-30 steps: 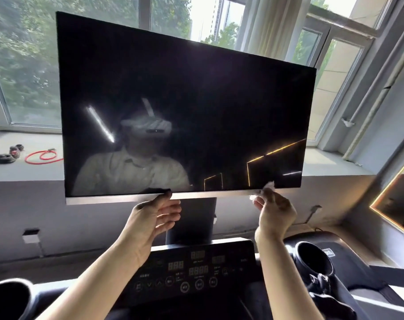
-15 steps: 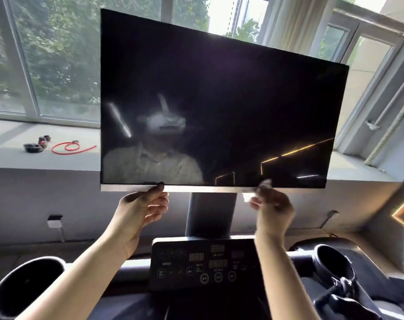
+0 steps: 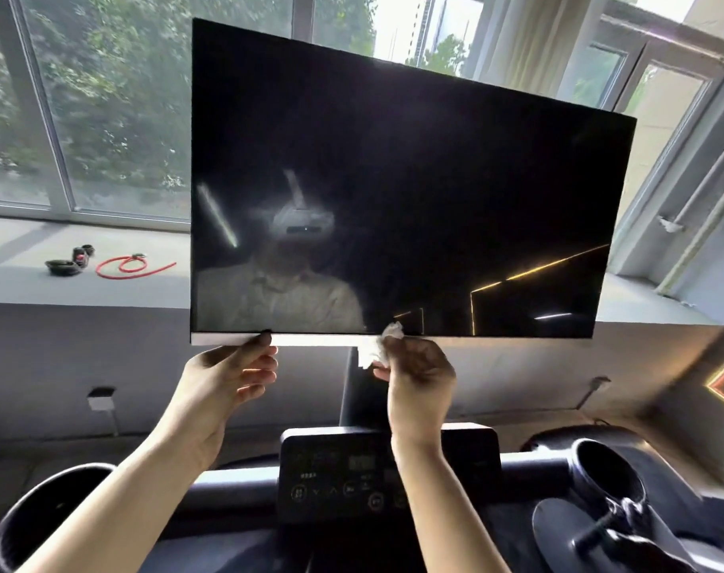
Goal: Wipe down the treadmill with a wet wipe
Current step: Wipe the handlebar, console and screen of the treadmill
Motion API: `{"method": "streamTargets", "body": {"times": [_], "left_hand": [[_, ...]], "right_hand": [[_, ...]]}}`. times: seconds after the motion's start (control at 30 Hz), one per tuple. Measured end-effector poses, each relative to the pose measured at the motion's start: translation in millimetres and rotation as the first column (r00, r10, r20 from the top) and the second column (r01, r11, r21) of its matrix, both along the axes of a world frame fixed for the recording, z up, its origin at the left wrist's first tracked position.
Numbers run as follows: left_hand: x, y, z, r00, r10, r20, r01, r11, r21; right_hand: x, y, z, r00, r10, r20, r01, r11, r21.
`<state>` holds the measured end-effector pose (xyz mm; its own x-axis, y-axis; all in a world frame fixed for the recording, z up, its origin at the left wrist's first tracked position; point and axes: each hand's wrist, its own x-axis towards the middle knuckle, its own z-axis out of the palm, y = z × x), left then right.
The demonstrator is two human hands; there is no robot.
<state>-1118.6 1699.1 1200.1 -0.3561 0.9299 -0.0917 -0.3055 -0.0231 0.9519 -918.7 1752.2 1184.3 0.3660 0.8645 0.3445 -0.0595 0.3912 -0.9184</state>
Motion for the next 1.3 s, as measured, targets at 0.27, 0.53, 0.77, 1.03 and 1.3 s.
{"method": "streamTargets", "body": {"times": [0.27, 0.53, 0.77, 1.03, 1.3], "left_hand": [[-19.8, -4.5, -4.6, 1.0, 0.01, -0.002, -0.01, 0.999, 0.039], [-19.9, -3.5, -3.8, 1.0, 0.012, 0.024, -0.013, 0.999, 0.031], [-17.5, -3.6, -2.2, 0.999, 0.048, 0.004, -0.048, 0.998, 0.041], [-36.7, -20.3, -10.5, 0.986, 0.1, -0.137, -0.094, 0.995, 0.044], [-52.2, -36.3, -16.5, 0.98, 0.161, -0.115, -0.149, 0.984, 0.101]], "right_hand": [[-27.3, 6.2, -1.9, 0.967, -0.153, -0.203, 0.162, 0.986, 0.029], [-107.4, -14.6, -10.0, 0.978, 0.051, -0.201, -0.043, 0.998, 0.046], [-105.3, -16.0, -9.3, 0.962, 0.251, -0.11, -0.254, 0.967, -0.008], [-54.7, -16.0, 9.6, 0.955, 0.078, -0.285, -0.085, 0.996, -0.011], [-165.3, -39.8, 4.9, 0.951, 0.302, -0.069, -0.305, 0.951, -0.04]]}}
